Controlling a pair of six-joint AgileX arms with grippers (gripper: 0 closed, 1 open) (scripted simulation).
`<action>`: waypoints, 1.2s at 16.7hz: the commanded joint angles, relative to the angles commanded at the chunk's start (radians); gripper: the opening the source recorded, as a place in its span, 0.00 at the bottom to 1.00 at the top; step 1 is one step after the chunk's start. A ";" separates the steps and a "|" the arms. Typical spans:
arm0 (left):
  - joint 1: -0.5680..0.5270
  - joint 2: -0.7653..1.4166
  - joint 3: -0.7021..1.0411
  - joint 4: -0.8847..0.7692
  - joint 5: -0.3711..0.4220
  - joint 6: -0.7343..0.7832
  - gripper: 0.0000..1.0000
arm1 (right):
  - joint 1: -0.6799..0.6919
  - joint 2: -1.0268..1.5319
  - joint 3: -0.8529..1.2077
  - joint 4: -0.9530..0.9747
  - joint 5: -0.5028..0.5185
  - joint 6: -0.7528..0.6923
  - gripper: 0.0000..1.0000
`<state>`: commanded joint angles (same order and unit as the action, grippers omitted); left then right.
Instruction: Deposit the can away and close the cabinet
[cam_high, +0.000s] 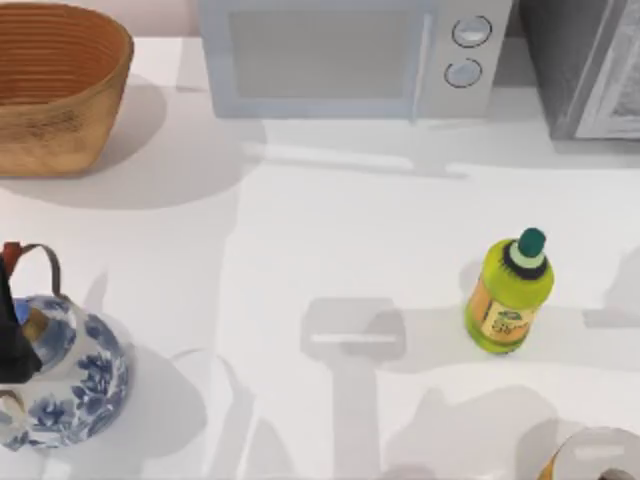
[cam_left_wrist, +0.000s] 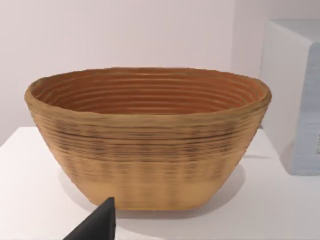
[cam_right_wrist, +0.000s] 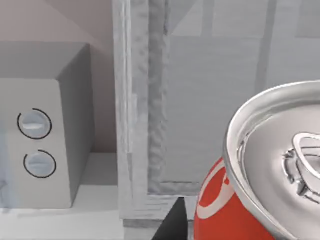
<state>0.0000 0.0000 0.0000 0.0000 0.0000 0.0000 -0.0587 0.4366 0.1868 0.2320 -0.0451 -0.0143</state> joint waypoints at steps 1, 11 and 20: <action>0.000 0.000 0.000 0.000 0.000 0.000 1.00 | 0.011 -0.075 -0.029 -0.036 0.005 0.003 0.00; 0.000 0.000 0.000 0.000 0.000 0.000 1.00 | 0.059 -0.437 -0.187 -0.232 0.045 0.014 0.00; 0.000 0.000 0.000 0.000 0.000 0.000 1.00 | 0.076 -0.287 -0.026 -0.280 0.066 0.009 0.00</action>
<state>0.0000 0.0000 0.0000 0.0000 0.0000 0.0000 0.0169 0.1495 0.1610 -0.0478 0.0212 -0.0056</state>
